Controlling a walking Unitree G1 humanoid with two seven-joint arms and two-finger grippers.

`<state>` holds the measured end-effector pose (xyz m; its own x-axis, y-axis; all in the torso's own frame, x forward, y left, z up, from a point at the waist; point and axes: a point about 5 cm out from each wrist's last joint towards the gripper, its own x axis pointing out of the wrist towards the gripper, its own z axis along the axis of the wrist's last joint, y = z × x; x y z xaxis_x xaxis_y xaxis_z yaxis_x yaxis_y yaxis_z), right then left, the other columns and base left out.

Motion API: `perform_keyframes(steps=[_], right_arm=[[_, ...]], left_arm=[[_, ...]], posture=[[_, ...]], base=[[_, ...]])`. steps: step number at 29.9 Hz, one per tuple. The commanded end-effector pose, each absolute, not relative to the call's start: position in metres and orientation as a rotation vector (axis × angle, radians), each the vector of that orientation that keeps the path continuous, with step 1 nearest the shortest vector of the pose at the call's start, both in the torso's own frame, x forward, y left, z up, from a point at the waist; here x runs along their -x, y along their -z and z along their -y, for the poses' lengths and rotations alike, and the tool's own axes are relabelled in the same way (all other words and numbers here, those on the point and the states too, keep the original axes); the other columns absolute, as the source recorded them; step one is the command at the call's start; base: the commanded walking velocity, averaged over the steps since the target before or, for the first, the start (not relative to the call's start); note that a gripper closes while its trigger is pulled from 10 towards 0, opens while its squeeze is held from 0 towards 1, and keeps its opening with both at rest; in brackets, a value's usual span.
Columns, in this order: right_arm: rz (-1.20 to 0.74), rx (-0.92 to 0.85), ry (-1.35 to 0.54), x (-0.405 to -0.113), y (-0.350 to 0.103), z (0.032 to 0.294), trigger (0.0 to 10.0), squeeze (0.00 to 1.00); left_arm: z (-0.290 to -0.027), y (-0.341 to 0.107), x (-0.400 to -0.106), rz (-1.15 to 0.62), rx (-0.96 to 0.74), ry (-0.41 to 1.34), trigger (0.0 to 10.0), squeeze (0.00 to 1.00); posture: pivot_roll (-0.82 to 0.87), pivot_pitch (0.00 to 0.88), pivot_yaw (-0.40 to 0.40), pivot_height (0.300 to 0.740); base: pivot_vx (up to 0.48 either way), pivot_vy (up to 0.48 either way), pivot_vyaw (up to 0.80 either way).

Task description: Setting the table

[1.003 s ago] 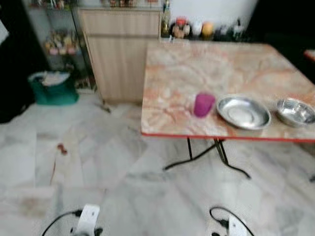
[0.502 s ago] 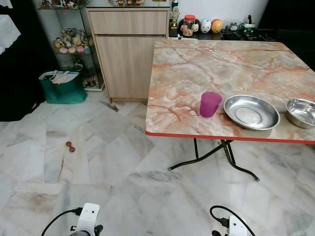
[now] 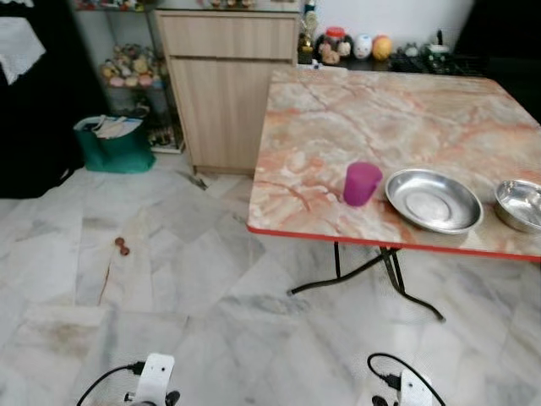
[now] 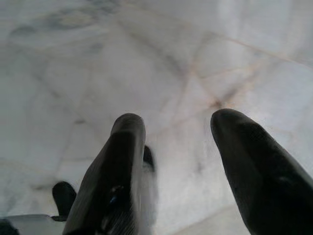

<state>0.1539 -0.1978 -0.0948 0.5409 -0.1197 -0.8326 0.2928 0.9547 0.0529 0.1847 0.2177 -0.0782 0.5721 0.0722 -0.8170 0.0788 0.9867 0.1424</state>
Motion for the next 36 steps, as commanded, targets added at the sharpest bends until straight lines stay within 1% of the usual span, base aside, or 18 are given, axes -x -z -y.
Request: perform_keyframes(steps=[1, 17, 26, 30, 36], right_arm=[[-0.965, -0.184, 0.272, -0.153, 0.094, 0.206, 10.0, 0.00], [-0.962, -0.184, 0.303, -0.152, 0.094, 0.208, 10.0, 0.00], [-0.954, -0.189, 0.314, -0.153, 0.093, 0.209, 10.0, 0.00], [-0.942, -0.193, 0.321, -0.157, 0.091, 0.210, 10.0, 0.00], [-0.881, -0.211, 0.343, -0.174, 0.083, 0.214, 10.0, 0.00]], left_arm=[[-0.211, 0.078, -0.187, -0.954, -0.163, 0.013, 10.0, 0.00], [-0.211, 0.076, -0.191, -0.943, -0.178, 0.028, 10.0, 0.00], [-0.213, 0.077, -0.190, -0.949, -0.191, 0.038, 10.0, 0.00], [-0.215, 0.076, -0.190, -0.953, -0.211, 0.053, 10.0, 0.00], [-0.210, 0.071, -0.202, -0.922, -0.223, 0.064, 10.0, 0.00]], posture=[[0.07, 0.000, -0.018, 0.740], [0.07, 0.000, -0.014, 0.740], [0.06, 0.000, 0.004, 0.740], [0.06, 0.000, 0.012, 0.740], [0.03, 0.000, 0.029, 0.740]], base=[[0.000, -0.300, 0.00], [0.000, -0.300, 0.00], [0.000, -0.303, 0.00], [0.000, -0.304, 0.00], [0.000, -0.301, 0.00]])
